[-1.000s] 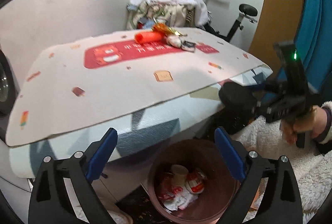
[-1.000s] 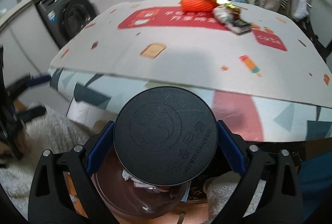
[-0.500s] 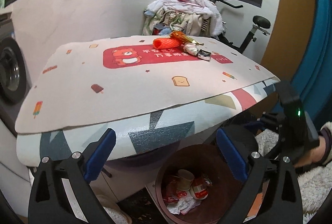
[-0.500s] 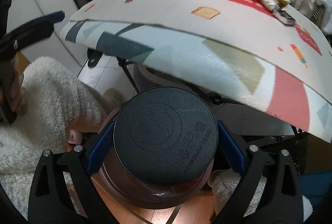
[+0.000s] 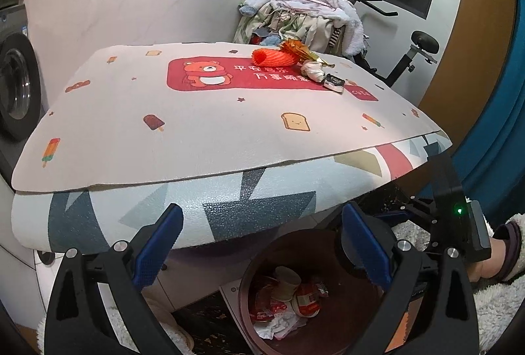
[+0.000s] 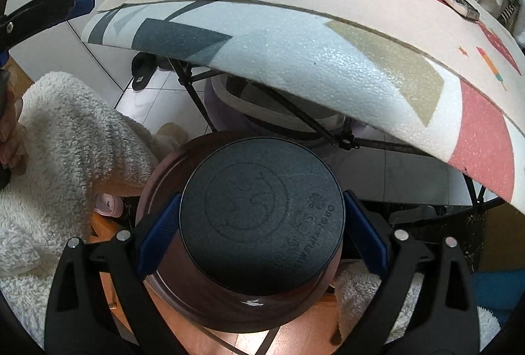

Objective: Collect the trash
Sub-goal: 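Open both grippers over the bin, dropping the can and lid, then move both grippers back up over the table toward the remaining trash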

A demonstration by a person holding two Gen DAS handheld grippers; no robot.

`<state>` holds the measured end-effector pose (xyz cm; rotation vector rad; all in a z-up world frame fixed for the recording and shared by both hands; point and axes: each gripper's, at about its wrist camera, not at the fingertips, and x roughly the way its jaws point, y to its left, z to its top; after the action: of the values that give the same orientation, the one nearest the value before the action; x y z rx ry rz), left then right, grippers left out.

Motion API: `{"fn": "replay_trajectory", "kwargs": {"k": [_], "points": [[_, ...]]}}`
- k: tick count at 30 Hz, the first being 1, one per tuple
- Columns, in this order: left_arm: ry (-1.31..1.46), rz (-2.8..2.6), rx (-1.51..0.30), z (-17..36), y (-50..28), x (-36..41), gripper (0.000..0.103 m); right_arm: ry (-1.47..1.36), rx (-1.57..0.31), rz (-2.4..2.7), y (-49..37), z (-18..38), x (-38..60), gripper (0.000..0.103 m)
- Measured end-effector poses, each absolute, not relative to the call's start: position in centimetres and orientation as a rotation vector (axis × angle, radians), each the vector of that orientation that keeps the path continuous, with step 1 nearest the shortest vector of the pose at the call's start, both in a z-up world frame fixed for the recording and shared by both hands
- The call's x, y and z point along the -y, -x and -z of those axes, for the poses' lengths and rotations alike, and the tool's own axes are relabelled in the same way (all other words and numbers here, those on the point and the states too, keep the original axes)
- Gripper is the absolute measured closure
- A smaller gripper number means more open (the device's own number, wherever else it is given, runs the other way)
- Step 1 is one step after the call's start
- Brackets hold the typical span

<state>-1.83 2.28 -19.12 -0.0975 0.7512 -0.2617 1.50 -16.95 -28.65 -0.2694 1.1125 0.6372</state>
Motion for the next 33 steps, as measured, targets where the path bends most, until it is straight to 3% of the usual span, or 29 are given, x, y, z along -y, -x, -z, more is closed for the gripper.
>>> {"fn": "replay_trajectory", "kwargs": {"k": [16,33], "points": [[0.101,0.255,-0.764,19.5,1.5,-2.3,0.008,0.252,-1.096,-0.585,-1.9,28.0,17.8,0.006],[0.148,0.250,-0.773,19.2,0.5,-3.2,0.008,0.175,-0.898,-0.493,-3.3,21.5,21.3,0.006]]}}
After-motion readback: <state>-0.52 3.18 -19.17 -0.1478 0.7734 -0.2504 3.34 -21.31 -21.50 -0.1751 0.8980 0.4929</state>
